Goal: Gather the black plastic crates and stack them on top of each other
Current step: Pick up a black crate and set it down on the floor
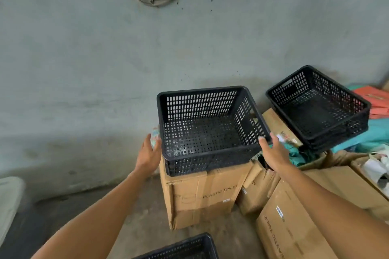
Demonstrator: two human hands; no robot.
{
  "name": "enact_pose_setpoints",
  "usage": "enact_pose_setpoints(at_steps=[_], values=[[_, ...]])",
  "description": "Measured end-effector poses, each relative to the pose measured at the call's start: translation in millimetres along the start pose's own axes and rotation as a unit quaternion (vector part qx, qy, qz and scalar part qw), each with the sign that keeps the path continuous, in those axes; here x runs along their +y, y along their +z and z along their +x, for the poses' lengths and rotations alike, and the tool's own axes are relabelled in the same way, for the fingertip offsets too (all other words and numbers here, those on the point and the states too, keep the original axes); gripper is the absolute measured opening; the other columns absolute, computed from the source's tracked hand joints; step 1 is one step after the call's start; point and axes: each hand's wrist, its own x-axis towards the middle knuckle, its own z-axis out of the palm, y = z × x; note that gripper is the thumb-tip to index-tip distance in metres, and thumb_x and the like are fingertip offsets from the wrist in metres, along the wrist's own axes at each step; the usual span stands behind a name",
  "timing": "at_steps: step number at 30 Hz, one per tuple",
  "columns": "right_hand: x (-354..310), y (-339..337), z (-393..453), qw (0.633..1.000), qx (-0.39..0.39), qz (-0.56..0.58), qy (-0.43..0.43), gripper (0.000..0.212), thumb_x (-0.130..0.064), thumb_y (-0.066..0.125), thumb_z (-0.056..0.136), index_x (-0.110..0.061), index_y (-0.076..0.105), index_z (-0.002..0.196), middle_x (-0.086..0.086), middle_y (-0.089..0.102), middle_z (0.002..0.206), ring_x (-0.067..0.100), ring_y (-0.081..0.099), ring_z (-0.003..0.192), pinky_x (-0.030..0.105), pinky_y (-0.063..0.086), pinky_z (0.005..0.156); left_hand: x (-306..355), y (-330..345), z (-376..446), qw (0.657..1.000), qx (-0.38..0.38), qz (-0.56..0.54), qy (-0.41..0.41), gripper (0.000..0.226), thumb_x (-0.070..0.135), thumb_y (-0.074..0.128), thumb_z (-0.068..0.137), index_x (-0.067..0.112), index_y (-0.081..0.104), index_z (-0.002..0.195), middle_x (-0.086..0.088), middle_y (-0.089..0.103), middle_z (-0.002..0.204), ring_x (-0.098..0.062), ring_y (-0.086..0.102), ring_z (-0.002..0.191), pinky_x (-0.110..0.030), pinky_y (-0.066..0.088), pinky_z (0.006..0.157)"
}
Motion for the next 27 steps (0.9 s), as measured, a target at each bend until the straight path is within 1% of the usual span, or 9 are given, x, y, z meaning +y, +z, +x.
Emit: enact_pose_setpoints(at_steps=[7, 11, 13, 15, 16, 18, 20, 23, 27], values=[[-20, -12, 128, 1.0, -0.006, 0.007, -0.021, 0.067, -0.052, 0.04, 0.1, -0.022, 0.021, 0.157, 0.013, 0.027, 0.161, 0.038, 0.022, 0.145, 0.052, 0.02, 0.115, 35, 29, 94, 0.998, 0.051, -0.022, -0.038, 0.072, 0.058, 0.028, 0.101, 0.018, 0.016, 0.159, -0.017, 0.031, 0.16, -0.039, 0.035, 0.143, -0.051, 0.029, 0.117], [-20, 0, 213, 0.999, -0.045, 0.022, -0.009, 0.069, -0.054, 0.039, 0.099, -0.02, 0.023, 0.157, 0.013, 0.031, 0.159, 0.038, 0.032, 0.142, 0.051, 0.027, 0.112, 43, 53, 142, 0.992, 0.086, -0.025, -0.09, 0.071, 0.057, 0.029, 0.101, 0.017, 0.017, 0.158, -0.018, 0.032, 0.159, -0.04, 0.038, 0.141, -0.052, 0.031, 0.115], [-19, 10, 250, 0.998, -0.051, 0.035, 0.003, 0.07, -0.055, 0.039, 0.099, -0.019, 0.024, 0.156, 0.013, 0.033, 0.158, 0.039, 0.033, 0.141, 0.051, 0.028, 0.112, 47, 61, 161, 0.986, 0.109, -0.016, -0.122, 0.069, 0.056, 0.029, 0.101, 0.013, 0.025, 0.155, -0.021, 0.039, 0.154, -0.04, 0.043, 0.136, -0.05, 0.034, 0.111], [-19, 21, 283, 0.995, -0.071, 0.058, 0.037, 0.069, -0.055, 0.037, 0.099, -0.013, 0.031, 0.153, 0.016, 0.04, 0.153, 0.038, 0.04, 0.137, 0.05, 0.031, 0.111, 48, 69, 177, 0.977, 0.128, 0.002, -0.168, 0.068, 0.056, 0.027, 0.101, 0.004, 0.04, 0.143, -0.024, 0.053, 0.139, -0.039, 0.053, 0.121, -0.046, 0.041, 0.1], [-19, 27, 297, 0.992, -0.09, 0.07, 0.059, 0.068, -0.057, 0.035, 0.099, -0.009, 0.041, 0.146, 0.018, 0.052, 0.141, 0.039, 0.052, 0.126, 0.05, 0.039, 0.106, 47, 72, 184, 0.973, 0.133, 0.009, -0.19, 0.071, 0.058, 0.025, 0.101, 0.0, 0.047, 0.135, -0.024, 0.058, 0.13, -0.039, 0.057, 0.113, -0.045, 0.043, 0.096], [-19, 35, 314, 0.978, -0.132, 0.113, 0.112, 0.068, -0.064, 0.031, 0.097, -0.004, 0.057, 0.116, 0.015, 0.067, 0.097, 0.035, 0.068, 0.084, 0.044, 0.054, 0.076, 42, 75, 195, 0.97, 0.132, 0.009, -0.206, 0.076, 0.065, 0.022, 0.098, 0.001, 0.059, 0.113, -0.022, 0.067, 0.112, -0.036, 0.066, 0.098, -0.046, 0.052, 0.092], [-16, 43, 325, 0.965, -0.159, 0.154, 0.143, 0.068, -0.064, 0.031, 0.097, -0.002, 0.059, 0.096, 0.012, 0.06, 0.071, 0.028, 0.058, 0.055, 0.033, 0.046, 0.05, 38, 76, 204, 0.967, 0.135, -0.037, -0.214, 0.073, 0.069, 0.023, 0.096, 0.006, 0.06, 0.096, -0.017, 0.071, 0.095, -0.03, 0.07, 0.079, -0.044, 0.059, 0.079], [-12, 51, 337, 0.956, -0.193, 0.168, 0.142, 0.076, -0.064, 0.026, 0.098, 0.002, 0.063, 0.094, 0.013, 0.055, 0.064, 0.023, 0.049, 0.047, 0.03, 0.037, 0.043, 35, 73, 212, 0.957, 0.127, -0.099, -0.242, 0.072, 0.068, 0.029, 0.096, 0.004, 0.061, 0.09, -0.011, 0.065, 0.073, -0.023, 0.056, 0.056, -0.034, 0.05, 0.056], [-13, 52, 339, 0.954, -0.198, 0.172, 0.143, 0.071, -0.068, 0.027, 0.096, -0.006, 0.057, 0.082, 0.001, 0.038, 0.052, 0.016, 0.028, 0.038, 0.028, 0.024, 0.039, 36, 70, 218, 0.952, 0.092, -0.129, -0.261, 0.062, 0.067, 0.031, 0.096, 0.012, 0.05, 0.077, 0.001, 0.039, 0.056, -0.015, 0.032, 0.046, -0.029, 0.03, 0.046]])
